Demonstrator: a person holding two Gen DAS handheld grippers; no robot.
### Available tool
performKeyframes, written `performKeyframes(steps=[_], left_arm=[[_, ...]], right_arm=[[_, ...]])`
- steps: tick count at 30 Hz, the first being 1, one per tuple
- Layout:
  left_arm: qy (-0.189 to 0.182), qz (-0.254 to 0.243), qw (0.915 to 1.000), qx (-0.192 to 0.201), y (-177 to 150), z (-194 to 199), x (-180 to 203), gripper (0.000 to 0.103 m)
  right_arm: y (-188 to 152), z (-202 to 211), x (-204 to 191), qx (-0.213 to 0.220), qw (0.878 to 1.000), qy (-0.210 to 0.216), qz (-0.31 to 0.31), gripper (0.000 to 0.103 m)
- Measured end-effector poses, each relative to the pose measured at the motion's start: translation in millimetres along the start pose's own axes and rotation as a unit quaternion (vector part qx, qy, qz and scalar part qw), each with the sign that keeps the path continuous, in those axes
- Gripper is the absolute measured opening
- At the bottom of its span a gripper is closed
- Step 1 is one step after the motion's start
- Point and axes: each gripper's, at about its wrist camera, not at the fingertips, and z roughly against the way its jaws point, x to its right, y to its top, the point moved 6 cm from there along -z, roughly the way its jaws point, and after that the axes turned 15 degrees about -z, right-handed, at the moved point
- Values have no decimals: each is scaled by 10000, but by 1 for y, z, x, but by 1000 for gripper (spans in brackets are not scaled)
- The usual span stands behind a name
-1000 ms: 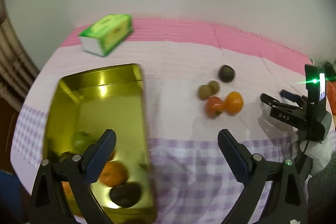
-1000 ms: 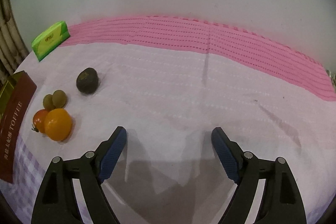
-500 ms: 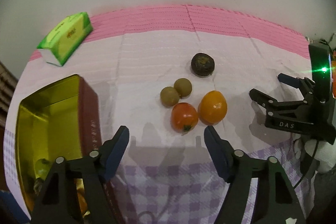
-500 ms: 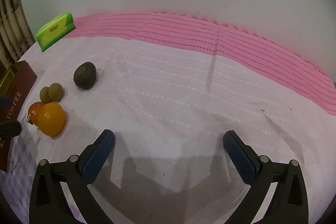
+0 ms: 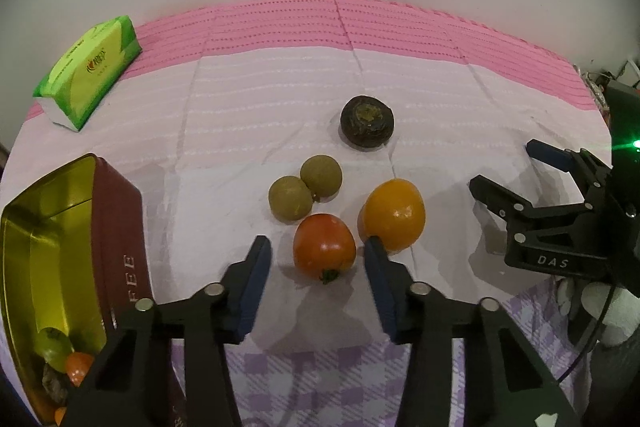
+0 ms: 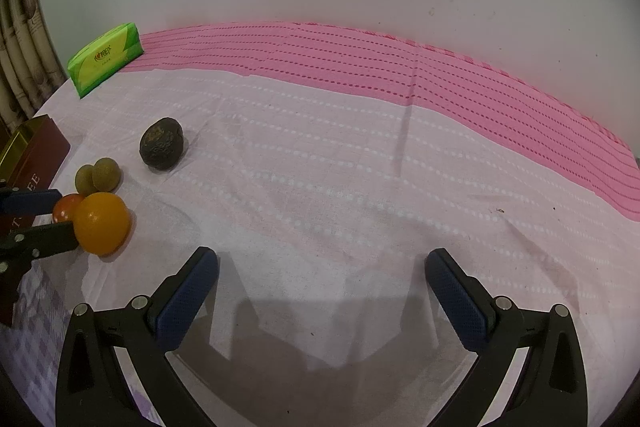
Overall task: Organize fruits
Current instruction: 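Move the left gripper to the remaining red tomato and close on it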
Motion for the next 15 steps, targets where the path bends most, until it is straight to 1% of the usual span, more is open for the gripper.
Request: performKeyframes(steps=[1, 6, 8, 10, 15], left_arm=[[-15, 16, 10000, -8, 0, -1, -1, 37], [-127, 118, 9998, -57, -2, -7, -2, 36], [-120, 94, 9999, -48, 0, -7, -2, 34], [-117, 56, 9999, -56, 1, -9, 0, 28], [-139, 71, 9999, -52, -2, -5, 0, 28]], right_arm=[[0, 0, 0, 0, 10000, -1, 1, 103], [0, 0, 0, 0, 10000, -1, -1, 103], [0, 0, 0, -1, 10000, -1, 0, 103], [0, 0, 0, -1, 10000, -1, 0, 103], [0, 0, 0, -2, 10000, -1, 0, 103]])
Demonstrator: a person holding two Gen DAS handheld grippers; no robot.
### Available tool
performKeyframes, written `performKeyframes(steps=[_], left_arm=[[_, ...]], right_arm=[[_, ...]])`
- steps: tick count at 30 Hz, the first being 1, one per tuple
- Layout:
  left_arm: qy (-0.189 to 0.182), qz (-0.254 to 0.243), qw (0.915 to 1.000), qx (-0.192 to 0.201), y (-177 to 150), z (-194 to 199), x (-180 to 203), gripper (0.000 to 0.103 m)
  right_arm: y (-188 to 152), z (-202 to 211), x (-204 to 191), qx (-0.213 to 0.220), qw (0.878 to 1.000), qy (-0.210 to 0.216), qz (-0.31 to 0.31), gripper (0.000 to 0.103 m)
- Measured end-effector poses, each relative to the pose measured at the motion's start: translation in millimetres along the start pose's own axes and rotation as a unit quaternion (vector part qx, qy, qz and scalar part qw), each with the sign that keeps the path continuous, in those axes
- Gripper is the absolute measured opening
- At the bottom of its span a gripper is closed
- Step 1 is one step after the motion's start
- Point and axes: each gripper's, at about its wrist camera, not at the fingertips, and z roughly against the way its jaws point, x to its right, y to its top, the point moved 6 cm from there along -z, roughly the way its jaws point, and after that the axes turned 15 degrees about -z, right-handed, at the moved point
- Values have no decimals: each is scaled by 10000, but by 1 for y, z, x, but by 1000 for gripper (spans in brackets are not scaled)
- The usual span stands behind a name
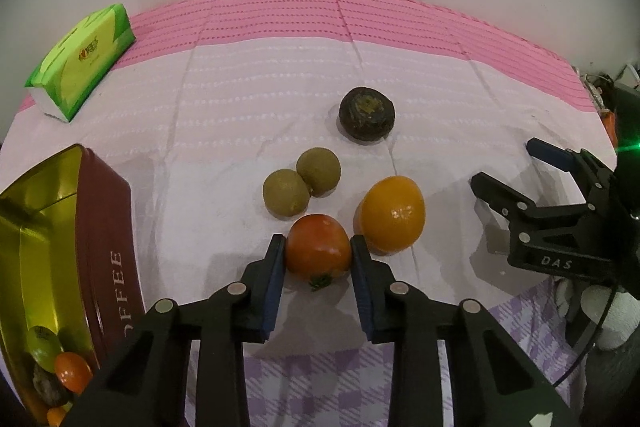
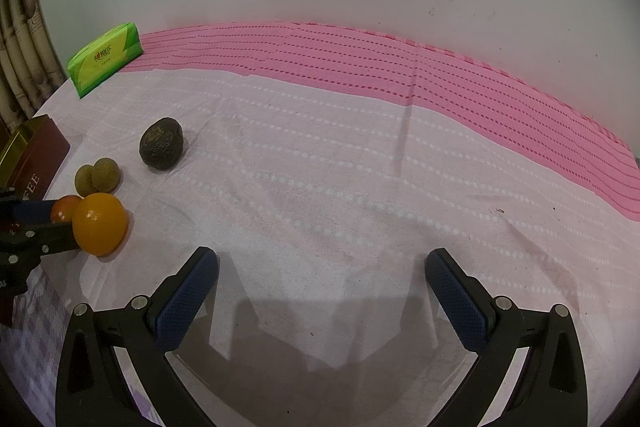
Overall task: Organize fruits
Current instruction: 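Move the left gripper to the remaining red tomato and close on it, then carry the red tomato into the gold tin and open the left gripper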
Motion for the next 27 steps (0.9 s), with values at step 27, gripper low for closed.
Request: performKeyframes(steps=[27], left_arm=[[593, 982, 9927, 376, -77, 115, -77, 28]], right_arm=[[0, 0, 0, -5, 10000, 1, -2, 103]])
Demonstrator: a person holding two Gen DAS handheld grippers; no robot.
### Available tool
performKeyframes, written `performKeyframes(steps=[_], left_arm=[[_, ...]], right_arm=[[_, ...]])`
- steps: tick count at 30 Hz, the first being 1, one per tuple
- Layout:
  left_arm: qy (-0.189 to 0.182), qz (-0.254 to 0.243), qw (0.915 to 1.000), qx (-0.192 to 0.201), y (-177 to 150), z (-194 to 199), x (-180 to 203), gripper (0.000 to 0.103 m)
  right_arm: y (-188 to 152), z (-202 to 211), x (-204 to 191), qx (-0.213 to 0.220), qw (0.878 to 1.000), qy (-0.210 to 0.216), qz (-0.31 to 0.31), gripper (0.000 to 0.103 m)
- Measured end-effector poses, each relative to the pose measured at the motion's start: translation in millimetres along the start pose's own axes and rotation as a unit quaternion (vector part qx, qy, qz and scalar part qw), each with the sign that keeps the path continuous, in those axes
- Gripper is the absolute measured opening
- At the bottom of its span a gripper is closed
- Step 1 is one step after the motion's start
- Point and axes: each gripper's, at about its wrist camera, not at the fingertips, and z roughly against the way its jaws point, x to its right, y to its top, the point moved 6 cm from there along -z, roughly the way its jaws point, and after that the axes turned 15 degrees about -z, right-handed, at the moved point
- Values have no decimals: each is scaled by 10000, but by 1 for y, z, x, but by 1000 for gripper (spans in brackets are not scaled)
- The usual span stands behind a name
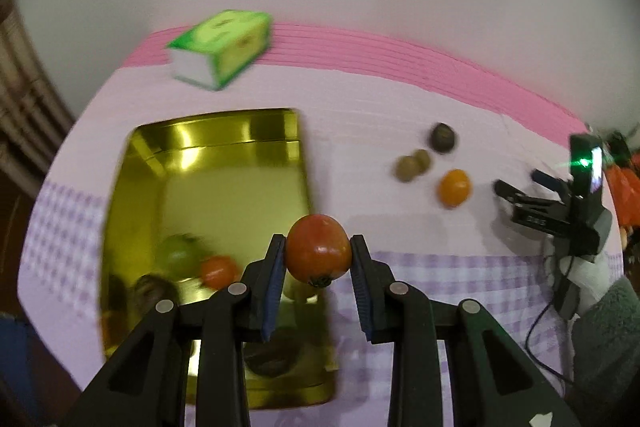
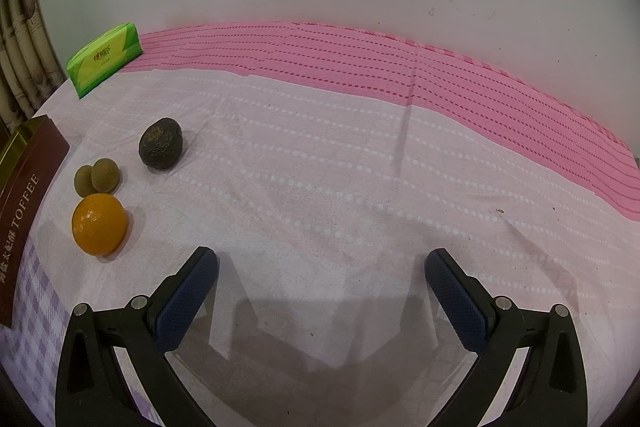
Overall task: Organize fruits
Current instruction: 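Carry the red tomato into the gold tin and open the left gripper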
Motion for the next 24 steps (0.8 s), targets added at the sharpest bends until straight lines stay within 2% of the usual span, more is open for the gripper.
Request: performKeyframes(steps=[6, 9, 15, 24], left_arm=[[281, 475, 9983, -212, -36, 5, -47, 28], [324, 559, 9973, -357, -51, 3, -56, 28], [257, 604, 9964, -541, -72, -5, -58, 28], [276, 547, 9954, -741, -84, -18, -55, 28]], right_arm=[[0, 0, -1, -1, 10000, -1, -2, 103], [0, 0, 0, -2, 10000, -1, -2, 103], [0, 1, -1, -3, 10000, -2, -4, 103], [0, 1, -1, -4, 10000, -2, -5, 103]])
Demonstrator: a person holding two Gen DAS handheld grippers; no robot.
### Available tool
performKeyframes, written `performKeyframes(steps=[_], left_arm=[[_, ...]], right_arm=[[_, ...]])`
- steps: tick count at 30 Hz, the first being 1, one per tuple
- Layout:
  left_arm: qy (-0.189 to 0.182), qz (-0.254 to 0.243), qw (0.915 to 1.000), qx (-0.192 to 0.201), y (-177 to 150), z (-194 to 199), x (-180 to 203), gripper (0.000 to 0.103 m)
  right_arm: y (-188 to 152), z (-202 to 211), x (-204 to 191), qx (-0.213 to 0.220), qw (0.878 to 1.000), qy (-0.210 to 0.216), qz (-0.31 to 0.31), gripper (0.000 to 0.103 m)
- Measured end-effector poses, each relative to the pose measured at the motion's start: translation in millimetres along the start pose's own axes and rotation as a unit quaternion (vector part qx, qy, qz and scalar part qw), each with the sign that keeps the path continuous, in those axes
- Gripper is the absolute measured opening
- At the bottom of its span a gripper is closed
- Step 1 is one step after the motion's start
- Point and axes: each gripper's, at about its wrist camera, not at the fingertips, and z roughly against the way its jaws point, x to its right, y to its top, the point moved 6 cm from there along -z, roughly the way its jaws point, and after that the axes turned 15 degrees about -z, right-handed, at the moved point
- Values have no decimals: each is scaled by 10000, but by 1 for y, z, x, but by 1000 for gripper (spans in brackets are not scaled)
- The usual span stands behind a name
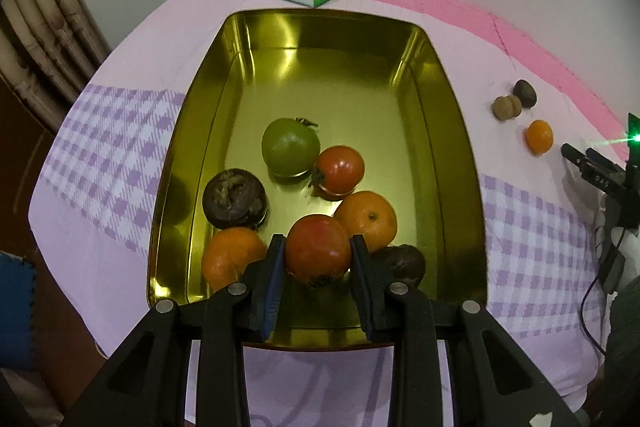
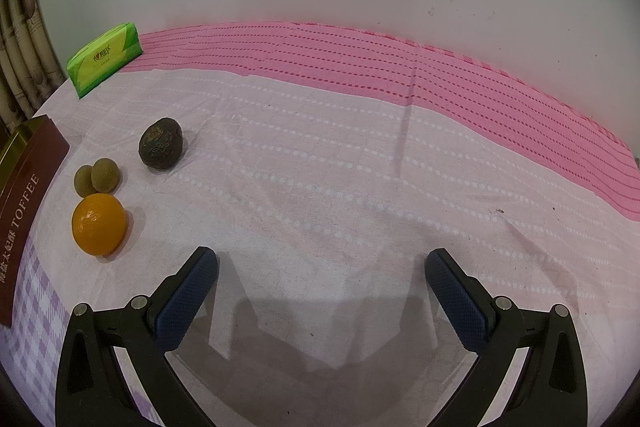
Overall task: Organize fruits
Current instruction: 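Carry the red tomato into the gold tin and open the left gripper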
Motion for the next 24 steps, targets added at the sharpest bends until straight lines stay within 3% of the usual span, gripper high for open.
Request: performKeyframes(steps=[24], left_arm=[[68, -64, 9999, -108, -9, -12, 1, 28]], right_arm=[[4, -6, 0, 16, 9999, -55, -92, 103]])
